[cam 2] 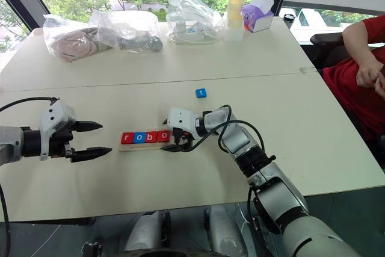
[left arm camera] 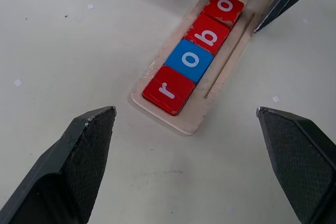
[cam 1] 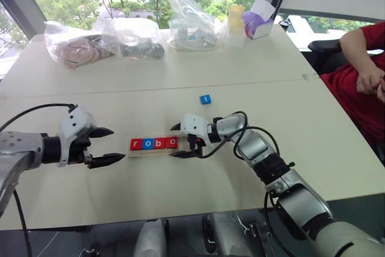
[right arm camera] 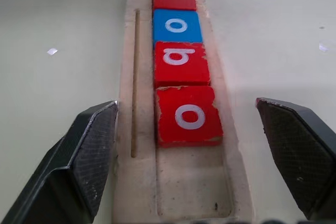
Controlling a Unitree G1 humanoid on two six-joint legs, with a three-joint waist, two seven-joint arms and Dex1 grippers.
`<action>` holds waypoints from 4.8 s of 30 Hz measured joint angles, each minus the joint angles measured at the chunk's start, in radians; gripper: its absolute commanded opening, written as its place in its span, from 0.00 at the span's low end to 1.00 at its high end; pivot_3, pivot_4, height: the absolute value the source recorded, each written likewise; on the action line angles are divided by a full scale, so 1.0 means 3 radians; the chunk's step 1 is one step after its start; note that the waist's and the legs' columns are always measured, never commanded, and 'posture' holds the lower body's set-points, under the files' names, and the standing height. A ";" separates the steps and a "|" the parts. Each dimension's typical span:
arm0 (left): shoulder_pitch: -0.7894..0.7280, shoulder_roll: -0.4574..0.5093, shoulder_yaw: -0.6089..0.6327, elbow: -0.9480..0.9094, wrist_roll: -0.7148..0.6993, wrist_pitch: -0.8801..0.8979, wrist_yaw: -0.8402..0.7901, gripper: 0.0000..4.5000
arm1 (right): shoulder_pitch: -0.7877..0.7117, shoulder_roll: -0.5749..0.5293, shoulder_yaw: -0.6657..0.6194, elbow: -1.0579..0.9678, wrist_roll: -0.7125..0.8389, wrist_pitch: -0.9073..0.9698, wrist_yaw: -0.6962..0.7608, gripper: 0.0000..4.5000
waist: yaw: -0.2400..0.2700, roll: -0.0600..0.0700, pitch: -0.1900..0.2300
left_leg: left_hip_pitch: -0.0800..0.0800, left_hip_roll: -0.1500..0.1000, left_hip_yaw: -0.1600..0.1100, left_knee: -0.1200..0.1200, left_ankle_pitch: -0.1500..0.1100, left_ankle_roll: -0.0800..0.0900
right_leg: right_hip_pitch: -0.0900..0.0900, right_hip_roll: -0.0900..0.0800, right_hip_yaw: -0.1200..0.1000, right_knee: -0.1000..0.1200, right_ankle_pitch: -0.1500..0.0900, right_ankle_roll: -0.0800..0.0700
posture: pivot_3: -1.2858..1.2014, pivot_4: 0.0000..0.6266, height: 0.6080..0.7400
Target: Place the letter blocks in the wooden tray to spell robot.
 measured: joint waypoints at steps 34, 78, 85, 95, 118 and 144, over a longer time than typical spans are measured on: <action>-0.1067 -0.0858 -0.0488 0.0256 0.0197 -0.0293 0.0643 1.00 | -0.0506 0.0912 -0.1251 0.1180 -0.0016 0.0700 -0.3192 0.45 | -0.0089 -0.0004 -0.0003 | -0.0010 -0.0002 0.0000 -0.0002 0.0000 -0.0001 | -0.0008 0.0001 0.0006 -0.0003 0.0011 0.0015 | 0.52 0.24 1.00; -0.0935 -0.0503 -0.0756 -0.0196 -0.0012 -0.0049 -0.0037 1.00 | 0.1171 -0.1084 -0.1619 -0.1868 0.0820 0.1294 -0.1069 0.99 | -0.0006 -0.0006 -0.0002 | -0.0021 -0.0005 0.0013 -0.0002 -0.0003 0.0007 | -0.0018 0.0006 0.0019 -0.0014 0.0012 0.0027 | 0.52 0.24 1.00; -0.0865 -0.0200 -0.0569 -0.0360 -0.0277 0.0114 -0.0247 1.00 | 0.0791 -0.1614 -0.1126 -0.0318 0.0717 0.0009 0.0459 0.99 | -0.0026 -0.0005 0.0000 | -0.0014 -0.0005 0.0023 0.0002 -0.0003 0.0007 | -0.0016 0.0006 0.0025 -0.0012 0.0012 0.0024 | 0.52 0.24 1.00; -0.0590 -0.0086 -0.0320 -0.0472 -0.0307 0.0221 -0.0156 1.00 | -0.0028 -0.1308 -0.0769 0.1359 0.0287 -0.1238 0.0841 0.99 | -0.0033 -0.0005 0.0001 | -0.0013 -0.0005 0.0029 0.0003 -0.0003 0.0007 | -0.0016 0.0004 0.0030 -0.0010 0.0014 0.0023 | 0.52 0.24 1.00; -0.0090 0.0190 -0.0061 0.0032 -0.0142 -0.0013 -0.0371 1.00 | -0.0056 -0.0662 -0.0493 -0.0208 0.0312 0.0271 0.0527 0.25 | -0.0036 -0.0004 0.0002 | 0.0020 0.0001 0.0045 -0.0007 -0.0004 0.0006 | -0.0001 0.0003 0.0041 -0.0002 0.0005 0.0009 | 0.52 0.24 1.00; 0.0016 -0.0037 0.0013 -0.0235 -0.0194 0.0035 0.0019 1.00 | 0.0001 -0.0375 0.0136 -0.0434 -0.0048 0.0406 0.0259 0.25 | -0.0003 -0.0005 0.0001 | 0.0018 -0.0001 0.0052 -0.0004 -0.0004 0.0006 | -0.0002 -0.0001 0.0046 -0.0006 0.0005 0.0010 | 0.52 0.24 1.00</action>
